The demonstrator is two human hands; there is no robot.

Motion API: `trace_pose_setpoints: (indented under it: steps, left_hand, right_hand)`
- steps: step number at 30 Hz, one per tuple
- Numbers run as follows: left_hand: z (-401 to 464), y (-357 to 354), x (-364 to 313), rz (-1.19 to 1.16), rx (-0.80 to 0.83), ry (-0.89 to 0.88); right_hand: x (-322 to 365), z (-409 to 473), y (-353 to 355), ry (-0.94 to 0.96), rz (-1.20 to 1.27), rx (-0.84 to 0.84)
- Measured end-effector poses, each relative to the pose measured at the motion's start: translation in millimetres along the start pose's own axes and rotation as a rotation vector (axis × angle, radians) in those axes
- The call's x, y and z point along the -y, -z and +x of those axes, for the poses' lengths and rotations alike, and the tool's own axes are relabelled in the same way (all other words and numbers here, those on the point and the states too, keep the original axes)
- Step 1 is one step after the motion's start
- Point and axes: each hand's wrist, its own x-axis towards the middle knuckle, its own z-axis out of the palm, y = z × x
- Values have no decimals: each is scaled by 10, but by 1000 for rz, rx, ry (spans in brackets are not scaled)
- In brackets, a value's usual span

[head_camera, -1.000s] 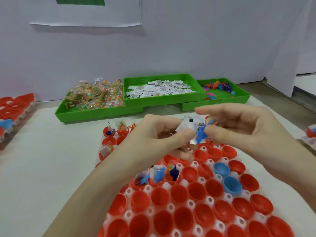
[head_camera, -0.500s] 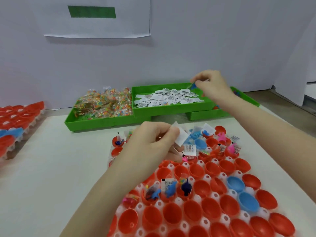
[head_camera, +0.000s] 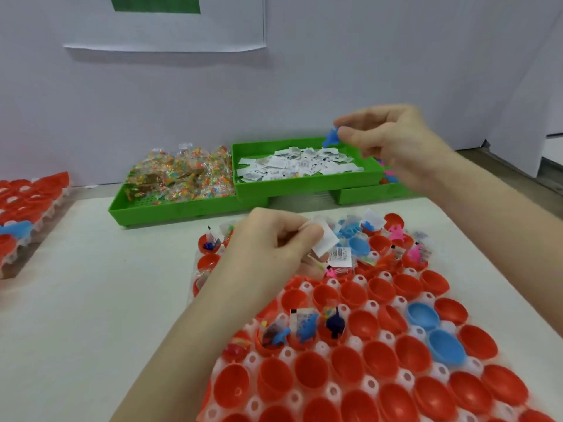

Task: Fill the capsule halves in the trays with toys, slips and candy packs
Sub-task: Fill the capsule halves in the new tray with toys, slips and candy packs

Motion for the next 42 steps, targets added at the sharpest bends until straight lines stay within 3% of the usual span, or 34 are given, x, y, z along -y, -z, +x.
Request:
trace_pose_setpoints:
  steps: [2,4,10,18,22,27,31,38,42]
  left_hand:
    - [-1,-23,-1,-48,17,5]
    - [-27,-59,-29,-113,68,0]
    - [-103,-156,-95,-223,303,-7]
    - [-87,-221,-36,-113,314,43]
    - [-82,-230,-27,-153,329,57]
    - [-67,-248,-18,-129,225,115]
    - [-48,-41,-23,232,28,-24]
    - [-9,391,-9,83,-260,-129]
    - [37,610,95,10,-375,-112]
  right_hand:
    - [195,-492,49,17,95,245]
    - [284,-838,93,19,104,340]
    - [104,-1268,128,-12,-6,228]
    - [1,-1390,173,-44,-56,240]
    - [-21,-1388,78,33,-221,158]
    - [-53,-1414,62,73,-162,120]
    - [-126,-1383,140,-77,-301,257]
    - [-219,-1443,45,5,-769,430]
    - [-210,-1439,19,84,-884,452]
